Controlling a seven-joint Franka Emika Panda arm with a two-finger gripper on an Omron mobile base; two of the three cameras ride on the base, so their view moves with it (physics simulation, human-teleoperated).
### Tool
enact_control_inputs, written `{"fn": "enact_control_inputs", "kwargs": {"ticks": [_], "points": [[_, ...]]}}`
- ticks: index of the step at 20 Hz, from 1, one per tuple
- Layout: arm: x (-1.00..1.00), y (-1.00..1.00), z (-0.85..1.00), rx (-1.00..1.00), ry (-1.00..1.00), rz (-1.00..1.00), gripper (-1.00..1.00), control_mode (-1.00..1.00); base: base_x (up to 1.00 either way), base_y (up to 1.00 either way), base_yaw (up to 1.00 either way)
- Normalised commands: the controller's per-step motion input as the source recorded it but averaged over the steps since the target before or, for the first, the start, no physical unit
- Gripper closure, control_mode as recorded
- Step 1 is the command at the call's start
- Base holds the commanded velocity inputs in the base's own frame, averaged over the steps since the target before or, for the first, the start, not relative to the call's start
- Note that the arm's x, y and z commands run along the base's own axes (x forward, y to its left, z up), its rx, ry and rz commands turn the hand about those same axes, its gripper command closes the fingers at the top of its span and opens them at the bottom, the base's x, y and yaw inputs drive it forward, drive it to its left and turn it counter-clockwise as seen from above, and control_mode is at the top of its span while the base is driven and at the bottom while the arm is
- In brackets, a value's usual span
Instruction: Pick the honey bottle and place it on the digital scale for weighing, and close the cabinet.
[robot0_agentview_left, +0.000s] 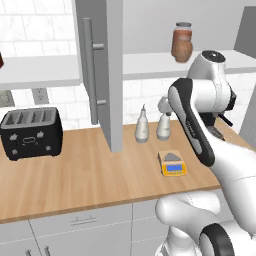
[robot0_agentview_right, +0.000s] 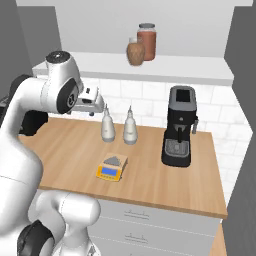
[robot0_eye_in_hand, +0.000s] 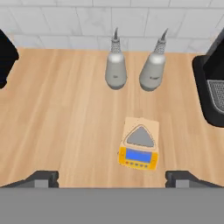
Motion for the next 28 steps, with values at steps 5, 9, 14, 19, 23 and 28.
{"fn": "enact_control_inputs", "kwargs": {"ticks": [5,9,14,19,23,28], "points": [[-0.17,-0.10,0.82,0.00,-0.10,0.00,-1.00,-1.00,0.00,0.00,0.00],[-0.08,-0.39,0.92,0.00,-0.02,0.00,-1.00,-1.00,0.00,0.00,0.00],[-0.01,-0.57,0.51,0.00,-0.28,0.00,-1.00,-1.00,0.00,0.00,0.00],[0.00,-0.54,0.20,0.00,-0.44,0.00,-1.00,-1.00,0.00,0.00,0.00],[0.00,-0.35,0.03,0.00,-0.33,0.00,-1.00,-1.00,0.00,0.00,0.00],[0.23,-0.19,0.05,0.00,-0.06,0.00,-1.00,-1.00,0.00,0.00,0.00]]}}
